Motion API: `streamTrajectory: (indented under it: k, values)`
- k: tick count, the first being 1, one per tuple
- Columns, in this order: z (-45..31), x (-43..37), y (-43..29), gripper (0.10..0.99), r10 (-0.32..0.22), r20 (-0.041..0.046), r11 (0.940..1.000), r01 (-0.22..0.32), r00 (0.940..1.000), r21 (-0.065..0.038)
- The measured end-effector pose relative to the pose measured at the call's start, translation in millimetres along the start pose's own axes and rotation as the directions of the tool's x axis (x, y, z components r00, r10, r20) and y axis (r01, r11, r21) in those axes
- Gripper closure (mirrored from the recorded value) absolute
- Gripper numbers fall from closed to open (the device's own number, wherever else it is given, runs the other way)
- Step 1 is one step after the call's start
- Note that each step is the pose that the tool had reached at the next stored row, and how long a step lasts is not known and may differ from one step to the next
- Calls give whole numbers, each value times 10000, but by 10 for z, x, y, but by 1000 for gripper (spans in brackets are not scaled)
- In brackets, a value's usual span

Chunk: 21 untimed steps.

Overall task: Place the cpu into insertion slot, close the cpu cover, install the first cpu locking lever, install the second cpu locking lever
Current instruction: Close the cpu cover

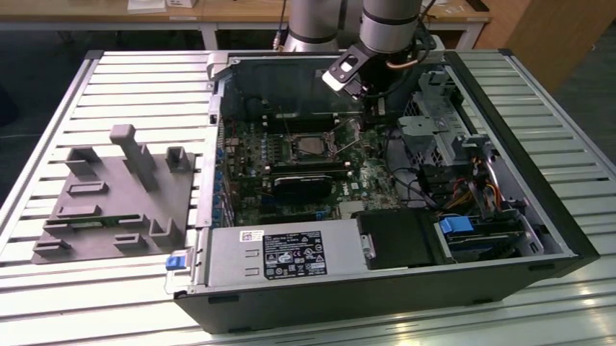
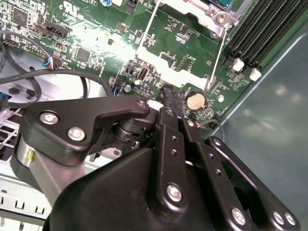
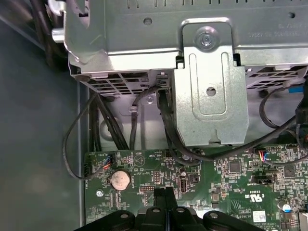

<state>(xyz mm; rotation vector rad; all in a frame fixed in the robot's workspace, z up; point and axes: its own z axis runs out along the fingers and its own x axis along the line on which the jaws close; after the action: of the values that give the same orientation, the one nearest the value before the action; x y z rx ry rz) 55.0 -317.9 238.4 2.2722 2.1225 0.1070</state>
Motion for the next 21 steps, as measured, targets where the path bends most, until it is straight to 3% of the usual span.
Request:
streamTrajectory:
  k: [4,5,7,10,11,12,18,21]
  values:
    - [4,0,-1,980,-2,31,10000,2,10000,2]
    - [5,0,0,980,0,34,10000,0,10000,50]
    - [7,0,5,980,4,52,9996,-5,10000,294]
    - [11,1,13,980,12,94,9971,-19,10000,756]
    - [12,1,14,980,13,106,9962,-23,9999,874]
    - [12,0,14,980,14,111,9957,-24,9999,921]
    - [12,0,12,980,15,110,9957,-25,9999,922]
    - [10,-1,-25,980,14,108,9958,-24,9999,920]
